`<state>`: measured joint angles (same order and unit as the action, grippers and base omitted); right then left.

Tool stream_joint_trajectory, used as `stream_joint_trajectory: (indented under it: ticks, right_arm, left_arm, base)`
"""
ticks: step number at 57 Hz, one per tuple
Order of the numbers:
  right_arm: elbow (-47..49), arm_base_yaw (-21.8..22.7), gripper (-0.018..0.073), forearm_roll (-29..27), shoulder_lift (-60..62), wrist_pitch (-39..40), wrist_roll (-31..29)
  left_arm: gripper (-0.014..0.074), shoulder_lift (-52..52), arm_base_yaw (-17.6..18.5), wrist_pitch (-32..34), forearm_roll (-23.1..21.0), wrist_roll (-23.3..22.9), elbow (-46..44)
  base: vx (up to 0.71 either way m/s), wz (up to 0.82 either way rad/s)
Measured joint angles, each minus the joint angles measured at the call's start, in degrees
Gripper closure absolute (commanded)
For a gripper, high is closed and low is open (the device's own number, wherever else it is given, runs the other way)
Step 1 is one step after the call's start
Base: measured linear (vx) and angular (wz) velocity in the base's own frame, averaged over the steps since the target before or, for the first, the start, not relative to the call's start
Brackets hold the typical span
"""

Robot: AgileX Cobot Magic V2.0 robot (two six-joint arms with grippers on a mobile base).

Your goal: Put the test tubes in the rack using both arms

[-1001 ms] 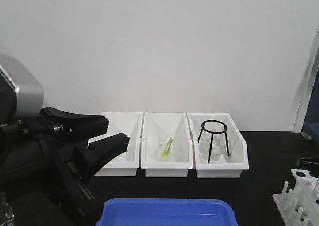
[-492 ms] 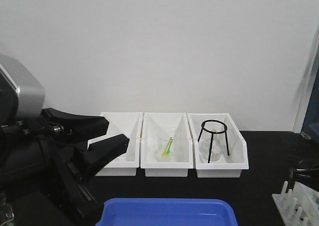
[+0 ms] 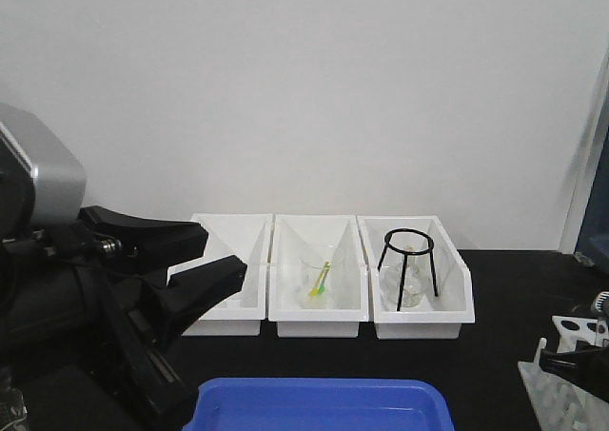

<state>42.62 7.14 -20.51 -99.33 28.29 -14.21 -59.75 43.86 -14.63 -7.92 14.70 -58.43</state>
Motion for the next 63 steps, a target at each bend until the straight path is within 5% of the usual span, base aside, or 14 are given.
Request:
stream_joint_trajectory:
  ticks: [16, 47, 63]
  right_arm:
    - [0.0, 0.0, 0.0509, 0.0, 0.0, 0.1, 0.0]
    - [0.0, 0.0, 0.0153, 0.0, 0.1, -0.1, 0.0]
    - [0.0, 0.0, 0.0115, 0.0, 4.6, -0.2, 0.0]
  left_arm:
    - [0.0230, 0.0, 0.0, 0.0, 0.0, 0.0, 0.0]
    - [0.0230, 0.0, 0.0, 0.0, 0.0, 0.0, 0.0]
    - [0.0231, 0.0, 0.0, 0.0, 0.0, 0.0, 0.0]
  base:
    - [0.00, 0.00]
    - [0.00, 0.00]
    - [0.00, 0.00]
